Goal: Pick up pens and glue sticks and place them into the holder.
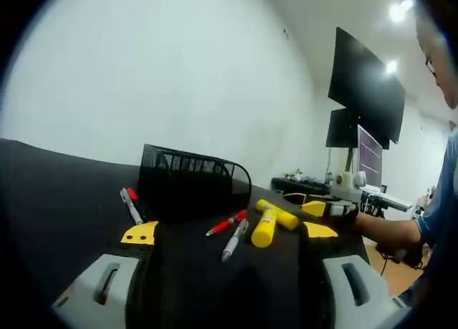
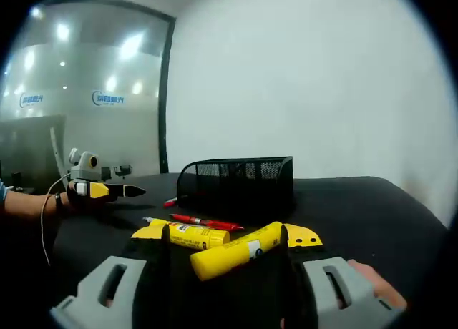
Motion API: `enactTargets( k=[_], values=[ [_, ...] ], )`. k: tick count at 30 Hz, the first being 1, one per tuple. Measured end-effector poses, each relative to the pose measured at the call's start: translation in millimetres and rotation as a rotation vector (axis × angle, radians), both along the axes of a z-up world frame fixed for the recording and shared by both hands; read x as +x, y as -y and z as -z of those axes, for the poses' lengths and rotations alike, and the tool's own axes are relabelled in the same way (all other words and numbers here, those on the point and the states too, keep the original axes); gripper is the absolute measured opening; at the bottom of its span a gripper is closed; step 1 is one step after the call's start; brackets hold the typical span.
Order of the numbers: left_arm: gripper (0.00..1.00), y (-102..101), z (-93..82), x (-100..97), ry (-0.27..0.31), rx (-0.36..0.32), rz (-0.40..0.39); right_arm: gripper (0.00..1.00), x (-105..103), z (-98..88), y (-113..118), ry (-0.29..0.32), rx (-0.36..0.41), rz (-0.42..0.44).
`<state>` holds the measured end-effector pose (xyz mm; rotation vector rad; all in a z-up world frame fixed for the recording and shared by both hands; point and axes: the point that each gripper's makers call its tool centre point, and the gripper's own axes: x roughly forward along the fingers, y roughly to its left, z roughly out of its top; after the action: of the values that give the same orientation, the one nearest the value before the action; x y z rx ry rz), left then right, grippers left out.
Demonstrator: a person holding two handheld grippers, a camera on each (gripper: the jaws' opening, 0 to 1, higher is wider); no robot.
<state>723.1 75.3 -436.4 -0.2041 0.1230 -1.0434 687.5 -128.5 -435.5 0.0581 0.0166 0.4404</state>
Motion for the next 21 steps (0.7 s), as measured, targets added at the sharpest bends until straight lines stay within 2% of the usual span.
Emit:
enactTargets(
  k=[13, 14, 21],
  values=[
    [0.77, -1, -1.5, 1.4, 0.002, -0.005, -0.010, 0.58, 0, -0.3, 0, 0.000, 0.004, -0.001],
    [0.77, -4, -3.7, 5.3, -0.012, -0.019, -0.028, 0.58, -1, -0.9, 1, 0.002, 0.007, -0.001],
    [0.76, -10, -25.2, 13.5, -0.020, -0.082, -0.081, 0.58, 0, -1.5, 2, 0.002, 0.016, 0.001]
  ],
)
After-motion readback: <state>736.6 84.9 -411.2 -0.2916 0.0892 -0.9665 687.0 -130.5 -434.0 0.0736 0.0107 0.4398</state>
